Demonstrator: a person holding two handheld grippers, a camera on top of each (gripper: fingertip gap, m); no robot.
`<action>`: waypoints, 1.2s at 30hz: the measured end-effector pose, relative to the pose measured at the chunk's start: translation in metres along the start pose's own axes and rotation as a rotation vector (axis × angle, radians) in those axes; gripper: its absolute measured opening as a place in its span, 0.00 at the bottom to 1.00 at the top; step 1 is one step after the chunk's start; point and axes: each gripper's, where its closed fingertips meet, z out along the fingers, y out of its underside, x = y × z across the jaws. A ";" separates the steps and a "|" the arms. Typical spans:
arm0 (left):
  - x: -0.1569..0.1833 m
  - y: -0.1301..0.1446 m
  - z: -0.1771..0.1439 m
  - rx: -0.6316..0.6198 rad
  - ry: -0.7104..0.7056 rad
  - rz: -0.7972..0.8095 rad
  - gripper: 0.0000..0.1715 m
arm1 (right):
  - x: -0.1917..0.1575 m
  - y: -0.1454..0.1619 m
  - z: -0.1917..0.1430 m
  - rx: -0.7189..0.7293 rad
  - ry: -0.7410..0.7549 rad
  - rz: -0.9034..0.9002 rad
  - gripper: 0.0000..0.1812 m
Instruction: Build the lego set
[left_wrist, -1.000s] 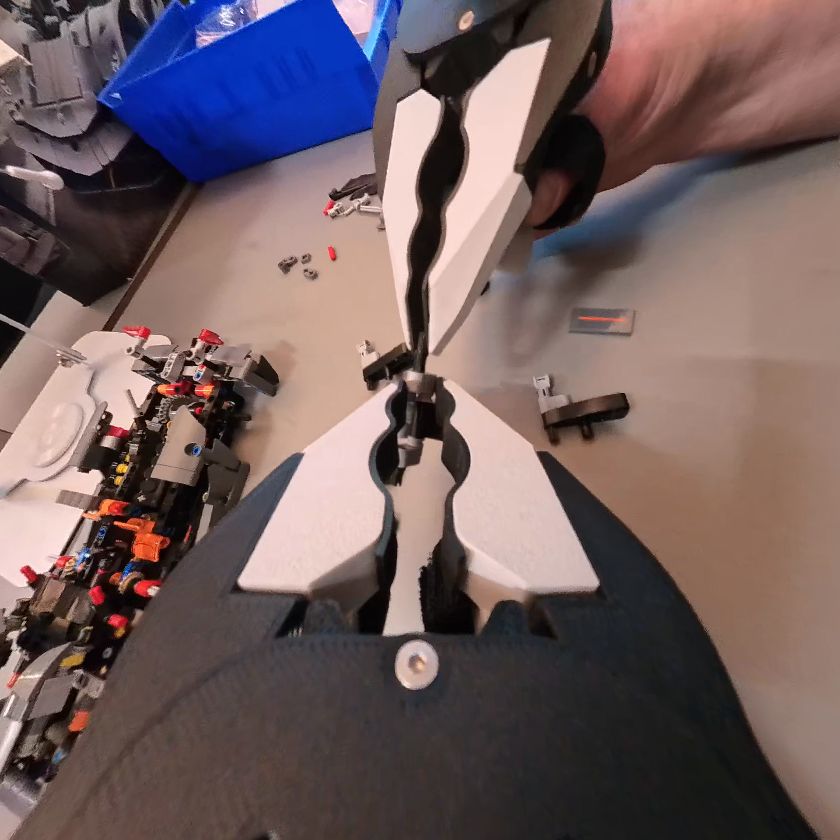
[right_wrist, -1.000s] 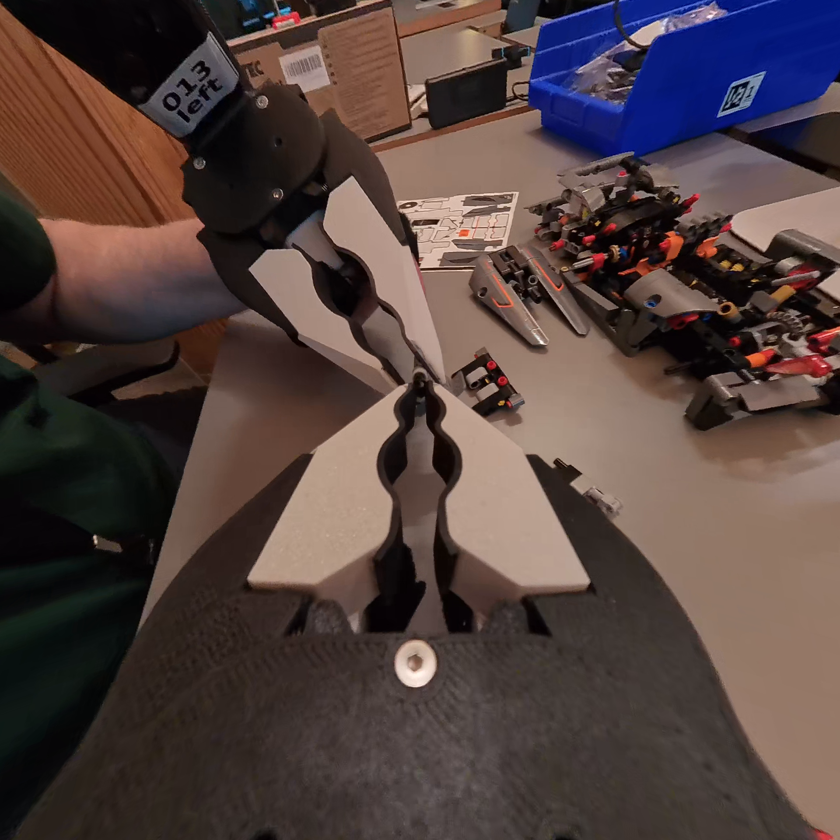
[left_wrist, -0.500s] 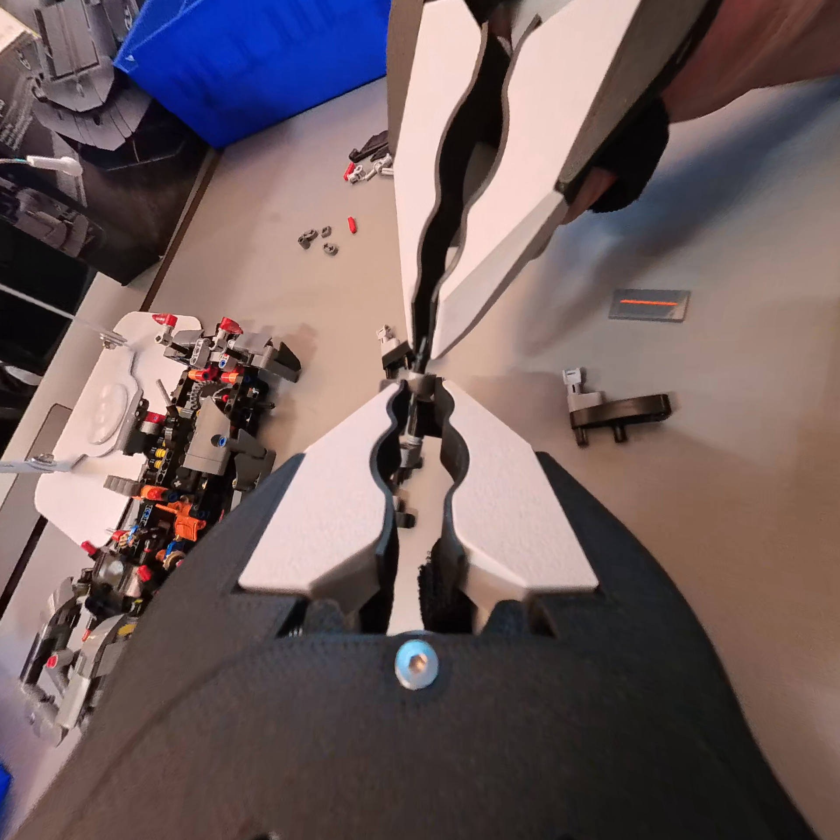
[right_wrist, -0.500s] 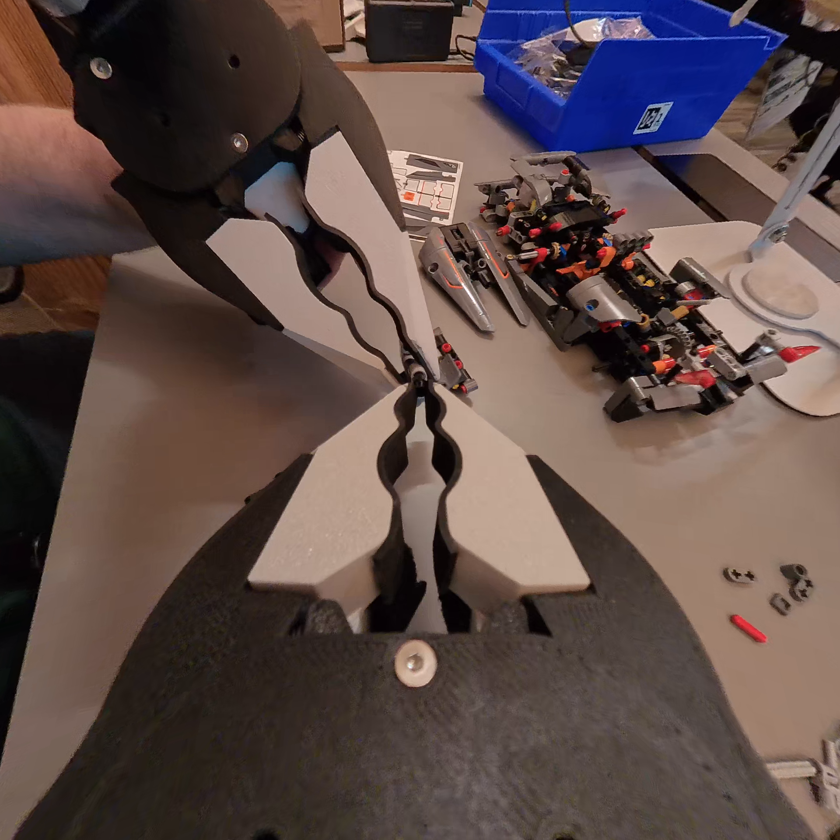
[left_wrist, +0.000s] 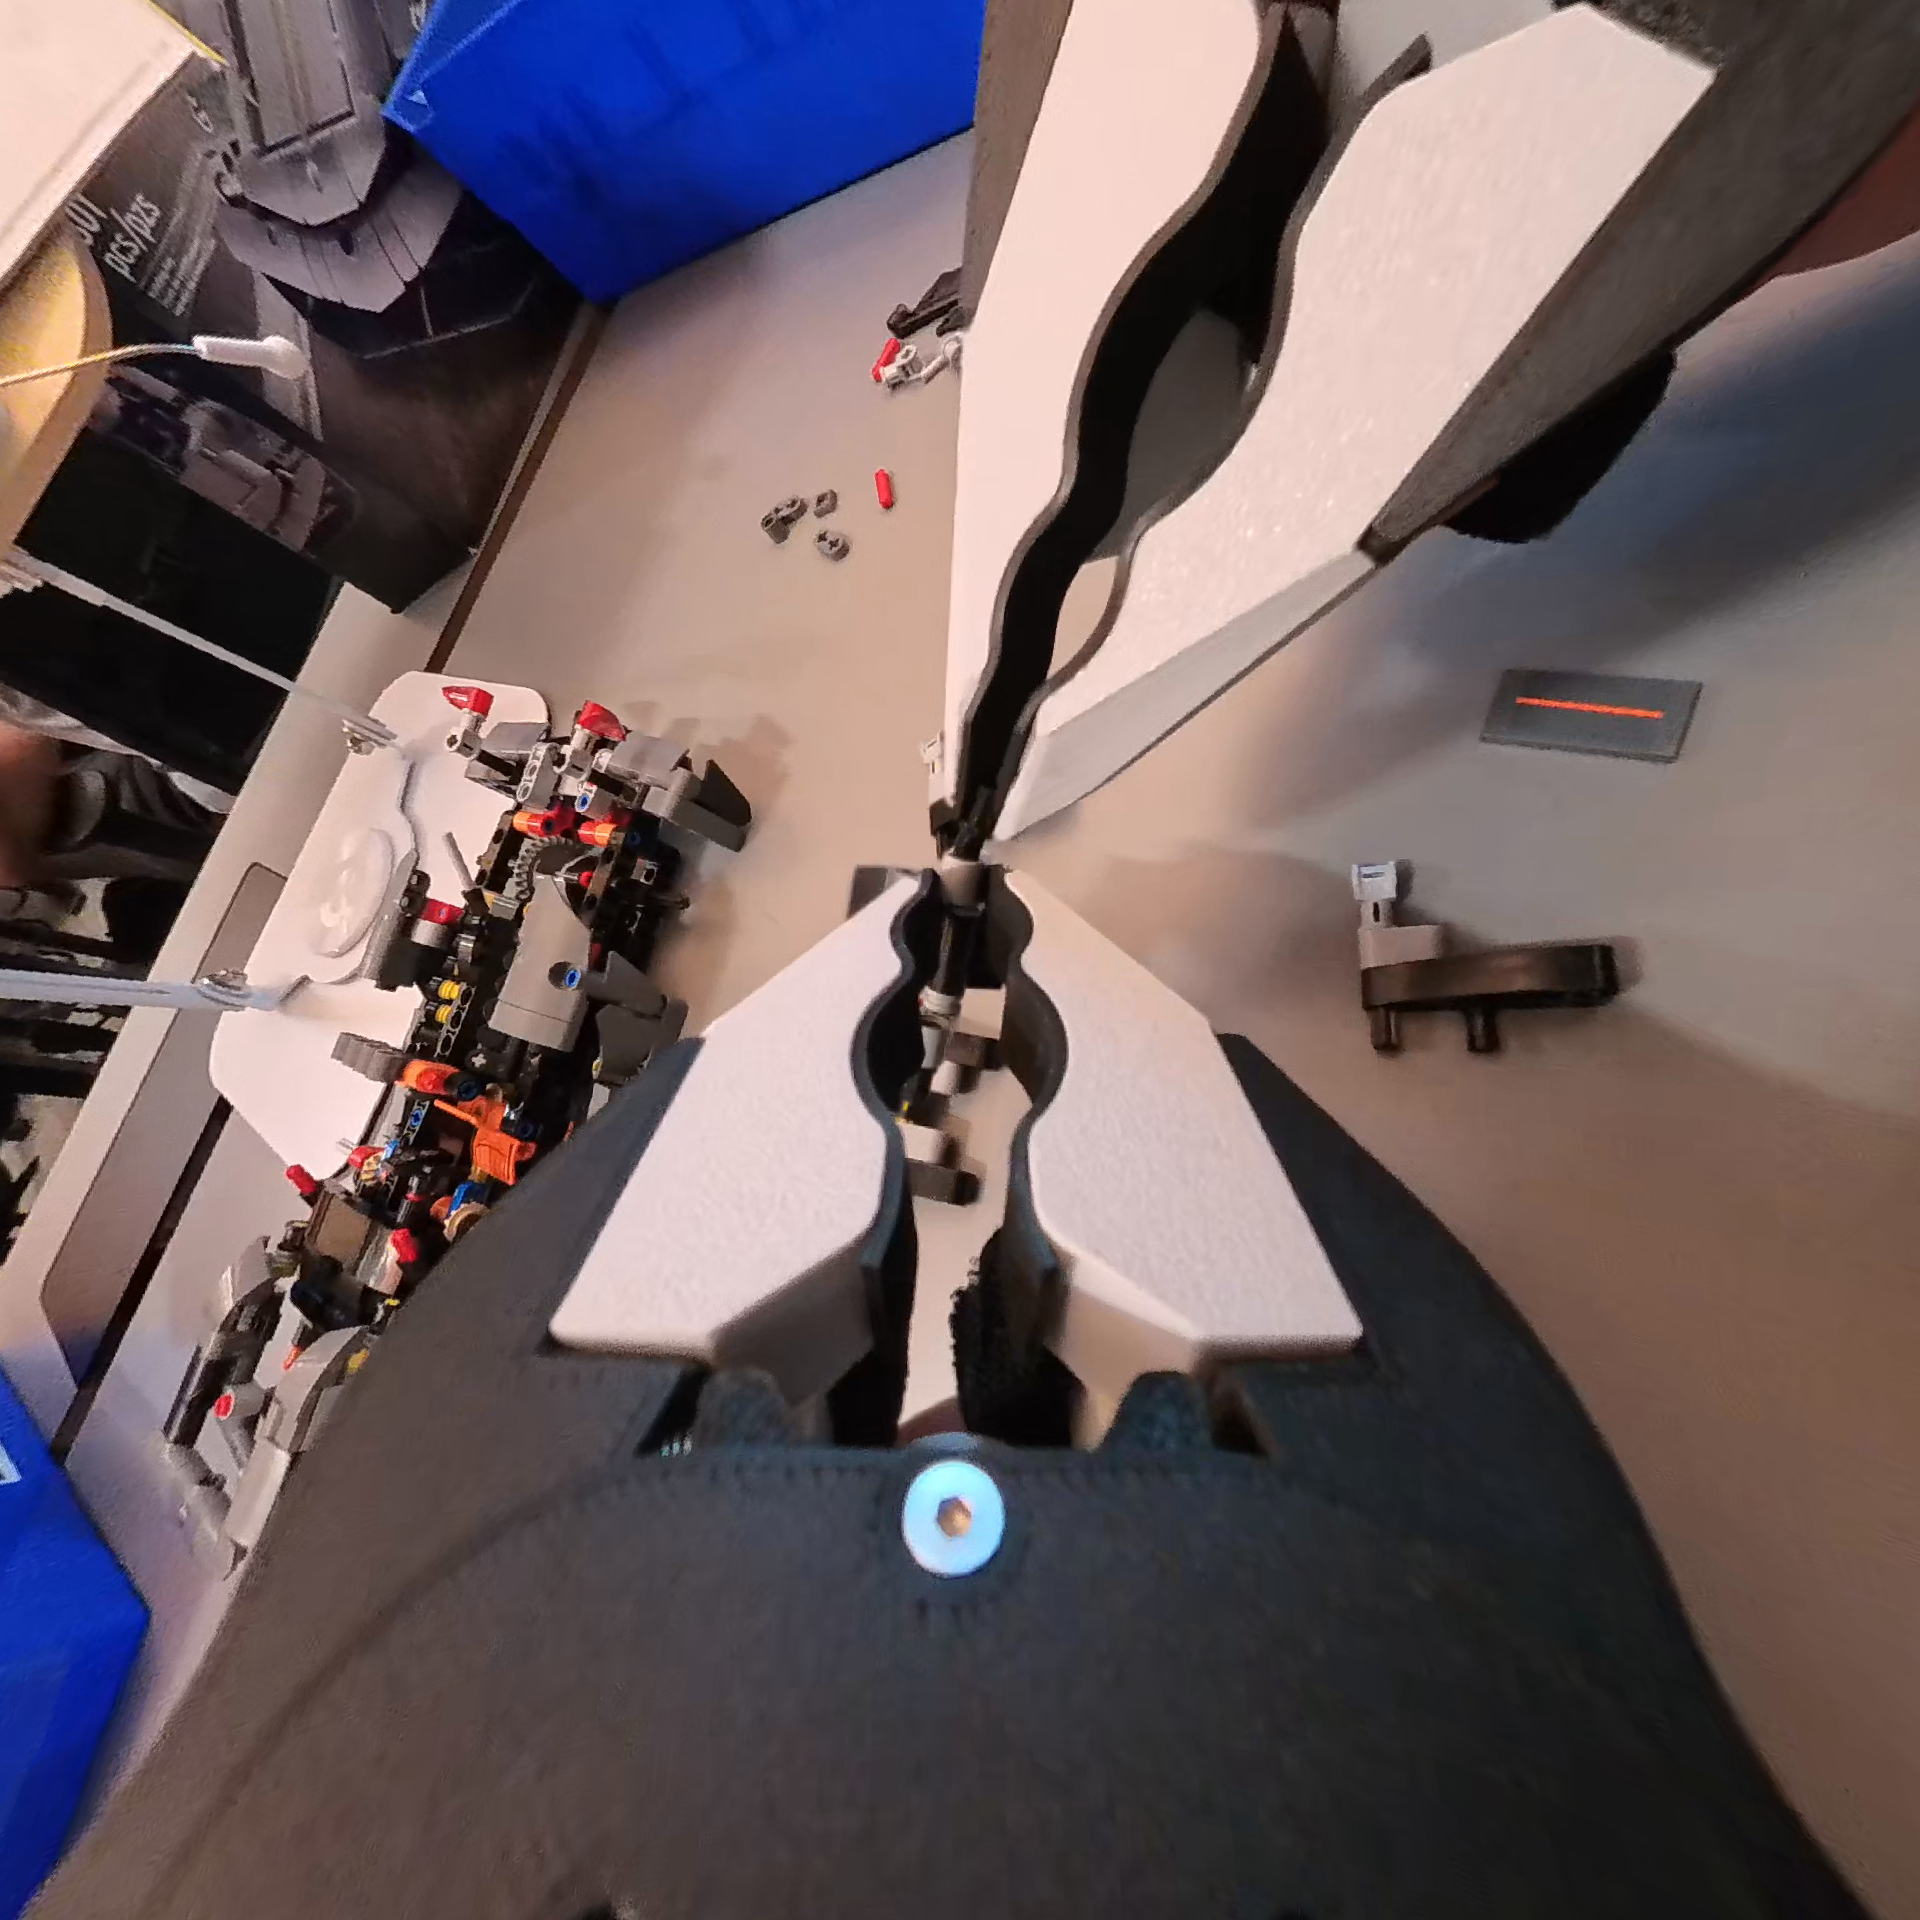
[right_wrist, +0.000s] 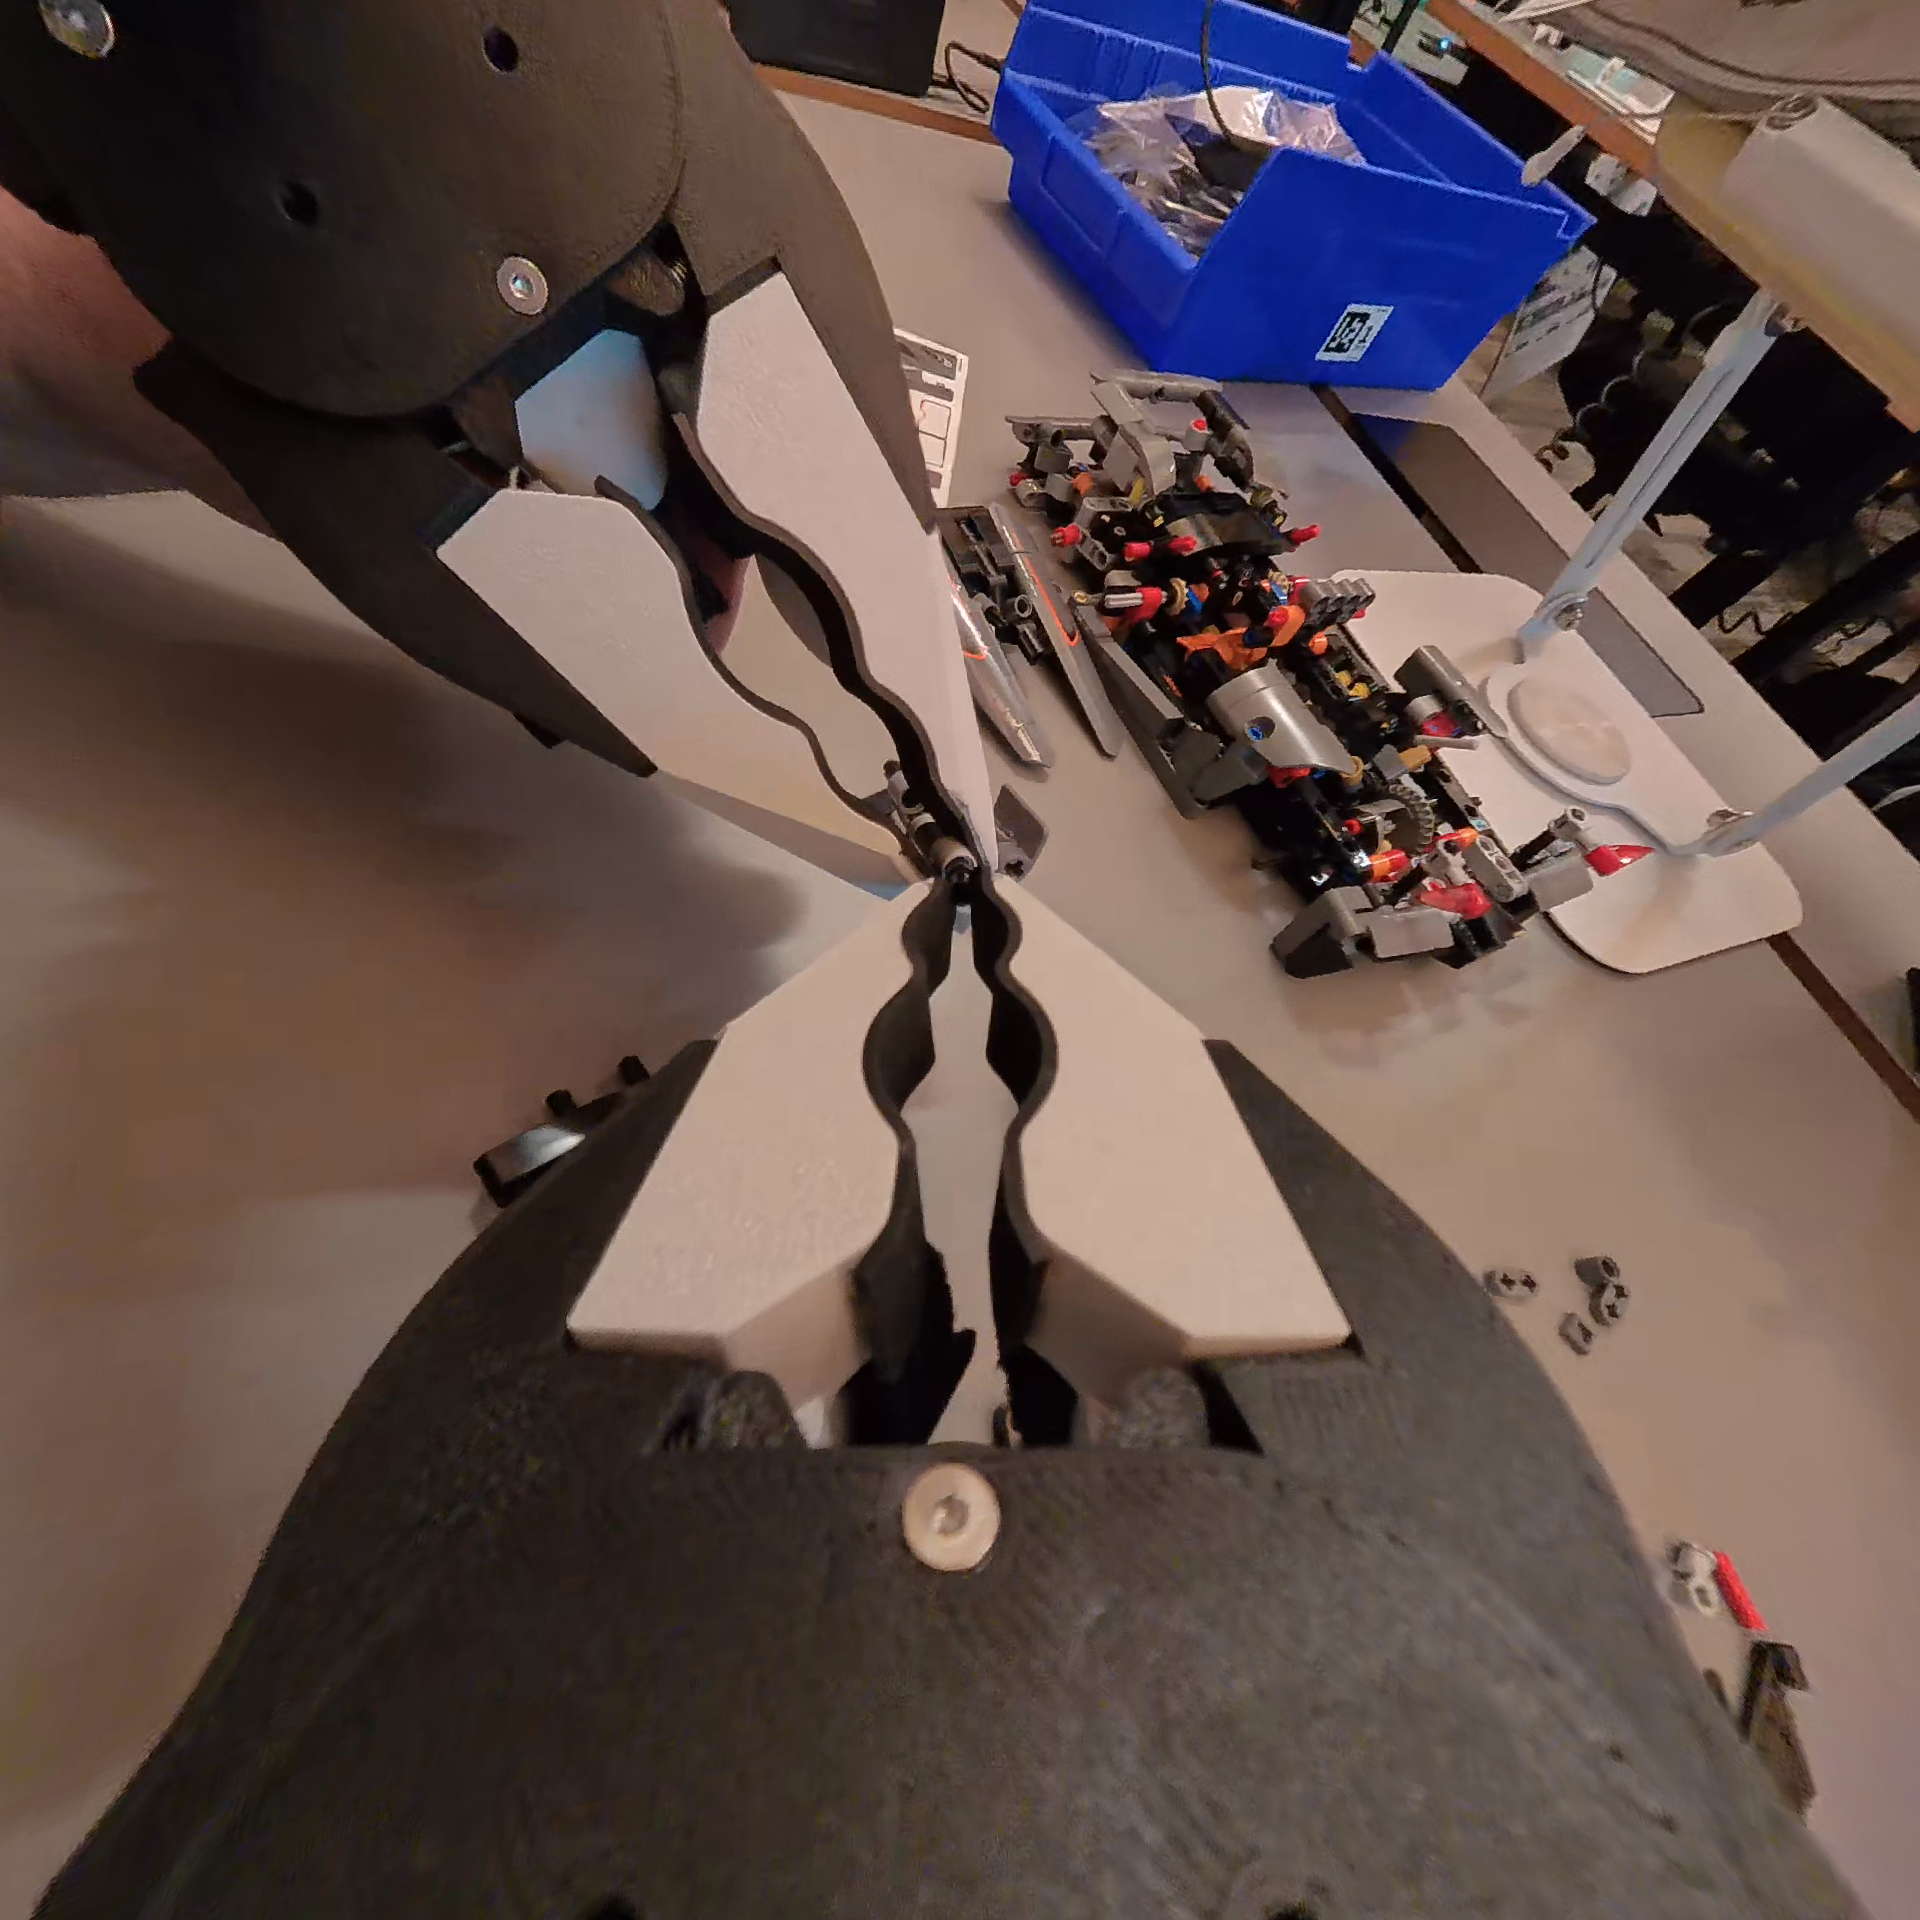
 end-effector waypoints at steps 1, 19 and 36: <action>0.000 0.000 0.000 -0.002 -0.006 0.011 0.03 | 0.000 0.000 0.000 0.008 -0.008 0.012 0.01; 0.002 -0.004 -0.004 0.007 -0.060 0.122 0.02 | -0.005 -0.003 -0.004 0.068 -0.154 0.123 0.01; 0.018 0.007 -0.010 -0.076 0.134 0.197 0.03 | -0.001 0.008 -0.016 0.050 -0.307 0.256 0.07</action>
